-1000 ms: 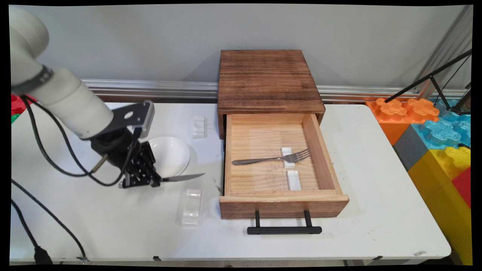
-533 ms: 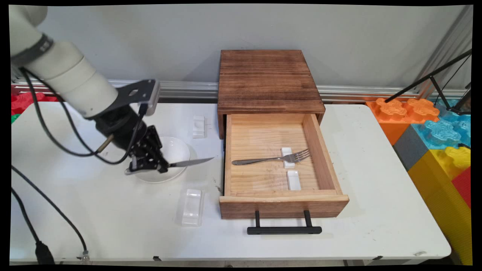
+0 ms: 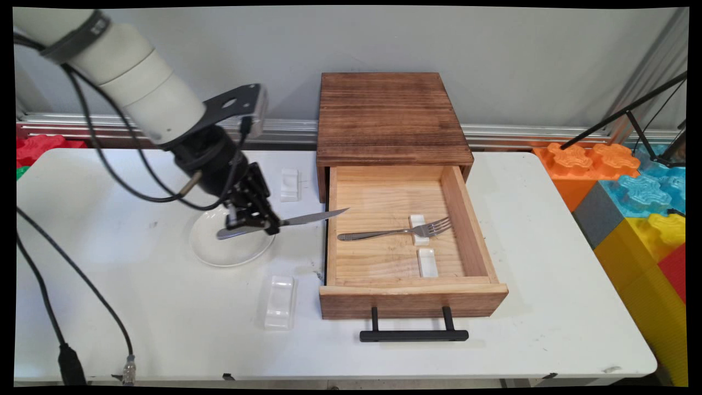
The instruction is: Place the picked object into the drawer
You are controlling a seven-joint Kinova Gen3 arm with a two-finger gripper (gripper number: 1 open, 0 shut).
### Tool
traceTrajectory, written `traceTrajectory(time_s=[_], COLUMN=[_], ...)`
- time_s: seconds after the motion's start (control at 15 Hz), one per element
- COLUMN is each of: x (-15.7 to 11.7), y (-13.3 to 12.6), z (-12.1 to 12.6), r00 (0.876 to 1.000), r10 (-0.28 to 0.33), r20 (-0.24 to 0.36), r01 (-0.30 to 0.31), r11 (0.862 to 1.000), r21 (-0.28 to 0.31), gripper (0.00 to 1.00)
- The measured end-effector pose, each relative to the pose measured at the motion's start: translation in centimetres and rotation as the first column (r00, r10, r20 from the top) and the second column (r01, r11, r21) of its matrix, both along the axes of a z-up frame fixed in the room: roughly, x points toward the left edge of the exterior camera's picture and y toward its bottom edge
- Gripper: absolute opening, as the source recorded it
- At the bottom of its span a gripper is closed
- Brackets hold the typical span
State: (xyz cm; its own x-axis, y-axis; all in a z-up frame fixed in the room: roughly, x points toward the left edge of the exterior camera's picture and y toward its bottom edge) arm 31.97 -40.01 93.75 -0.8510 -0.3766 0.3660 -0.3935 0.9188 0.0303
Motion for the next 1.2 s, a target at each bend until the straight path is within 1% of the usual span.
traceTrajectory(time_s=[0.2, 0.53, 1.0, 1.2], x=[-2.2, -5.1, -9.0, -10.2], y=[-1.0, -2.0, -3.6, -4.1], z=[0.3, 0.3, -0.7, -1.3], r00=[1.000, 0.999, 0.996, 0.996], r10=[0.001, -0.004, -0.005, -0.003], r20=[-0.024, -0.052, -0.084, -0.094], r01=[-0.001, 0.004, 0.005, 0.002], r11=[1.000, 1.000, 1.000, 1.000], r21=[0.002, 0.001, -0.005, -0.009], gripper=[0.00, 0.00, 0.00, 0.00])
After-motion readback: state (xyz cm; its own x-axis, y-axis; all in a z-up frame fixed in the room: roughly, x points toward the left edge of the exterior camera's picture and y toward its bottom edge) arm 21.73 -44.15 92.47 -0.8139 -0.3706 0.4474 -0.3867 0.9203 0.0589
